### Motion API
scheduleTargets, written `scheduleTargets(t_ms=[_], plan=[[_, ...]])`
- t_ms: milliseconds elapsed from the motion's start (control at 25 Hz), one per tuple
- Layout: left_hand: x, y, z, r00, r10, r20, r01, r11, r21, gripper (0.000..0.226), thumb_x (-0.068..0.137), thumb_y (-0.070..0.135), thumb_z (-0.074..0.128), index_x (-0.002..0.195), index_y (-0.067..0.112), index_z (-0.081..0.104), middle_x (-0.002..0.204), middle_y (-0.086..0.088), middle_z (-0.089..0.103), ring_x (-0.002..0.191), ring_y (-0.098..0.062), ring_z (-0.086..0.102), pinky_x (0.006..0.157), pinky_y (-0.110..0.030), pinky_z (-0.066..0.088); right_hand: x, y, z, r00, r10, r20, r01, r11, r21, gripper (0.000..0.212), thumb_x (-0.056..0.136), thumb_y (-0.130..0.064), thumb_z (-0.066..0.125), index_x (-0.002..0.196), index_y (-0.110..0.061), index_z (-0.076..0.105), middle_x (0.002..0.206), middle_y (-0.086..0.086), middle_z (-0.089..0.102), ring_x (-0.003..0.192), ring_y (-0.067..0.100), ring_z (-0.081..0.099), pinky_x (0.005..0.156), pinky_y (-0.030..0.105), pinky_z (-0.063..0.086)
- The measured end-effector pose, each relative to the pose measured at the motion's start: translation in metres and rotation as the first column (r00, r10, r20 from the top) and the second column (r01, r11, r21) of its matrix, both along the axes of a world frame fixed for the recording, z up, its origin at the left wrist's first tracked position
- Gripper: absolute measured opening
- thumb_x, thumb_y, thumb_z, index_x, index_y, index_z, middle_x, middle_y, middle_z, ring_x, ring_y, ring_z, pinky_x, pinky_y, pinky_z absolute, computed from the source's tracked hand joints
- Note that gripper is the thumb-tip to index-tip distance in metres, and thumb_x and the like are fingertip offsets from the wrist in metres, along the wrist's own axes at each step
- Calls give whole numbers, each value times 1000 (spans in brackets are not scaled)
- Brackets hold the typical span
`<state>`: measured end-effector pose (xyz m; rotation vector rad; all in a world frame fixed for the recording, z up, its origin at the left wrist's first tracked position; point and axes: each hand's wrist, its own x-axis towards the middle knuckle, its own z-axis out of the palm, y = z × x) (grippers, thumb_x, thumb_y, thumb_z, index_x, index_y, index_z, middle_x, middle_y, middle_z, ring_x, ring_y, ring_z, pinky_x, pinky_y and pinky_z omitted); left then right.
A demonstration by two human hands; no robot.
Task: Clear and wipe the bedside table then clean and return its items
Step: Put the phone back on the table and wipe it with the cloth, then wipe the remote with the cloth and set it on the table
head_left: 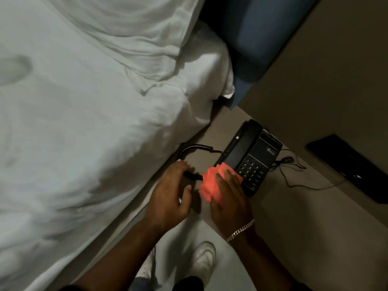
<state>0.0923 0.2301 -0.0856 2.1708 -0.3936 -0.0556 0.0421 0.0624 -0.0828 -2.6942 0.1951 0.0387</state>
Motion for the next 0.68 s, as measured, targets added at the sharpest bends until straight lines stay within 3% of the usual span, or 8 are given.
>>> scheduleTargets(t_ms=[160,240,360,440,520,600,680], plan=[[-5,46,58,963,226,146,-204,967,-155,31,82,3,60,112,0,65,125,-11,64,131,-26,54,109,-35,41,24,52,40,961,29,277,-73,986,148,54,88,-24,57,137,-3,49,149,12,46,141,24,43,115,40,37],[3,81,91,903,376,209,-335,919,-206,25,83,2,59,106,0,68,119,-11,67,126,-25,57,106,-34,43,41,82,61,918,105,382,-182,968,172,63,80,-10,66,139,0,45,151,11,44,143,23,41,114,47,39],[30,142,123,737,609,293,-575,793,-201,21,83,-3,59,102,-3,67,113,-14,67,116,-28,61,103,-35,45,65,125,90,853,166,495,-305,927,216,72,73,0,74,139,2,46,150,13,47,142,24,43,112,51,40],[50,184,133,641,722,261,-732,677,-75,28,81,-5,61,109,-2,62,117,-17,63,115,-32,58,102,-31,41,77,156,107,810,218,544,-392,891,227,70,75,-4,73,139,2,46,150,12,47,142,23,42,115,46,39],[70,216,133,617,778,120,-786,601,146,36,82,3,64,117,1,55,126,-19,56,118,-36,50,98,-27,33,84,183,118,792,245,559,-435,869,234,71,76,-7,74,140,0,46,150,10,46,142,21,42,116,40,38],[89,235,129,615,787,51,-741,555,379,47,83,17,66,125,2,51,130,-22,51,118,-40,47,98,-38,35,85,203,124,783,255,568,-456,856,244,71,74,-4,73,139,0,46,149,12,48,140,23,44,115,41,39],[105,249,129,635,773,-6,-670,554,494,64,81,23,69,136,6,41,129,-25,50,116,-44,47,94,-48,41,82,218,128,774,262,576,-468,850,243,68,72,-1,71,136,2,49,146,13,51,138,25,48,114,42,41]])
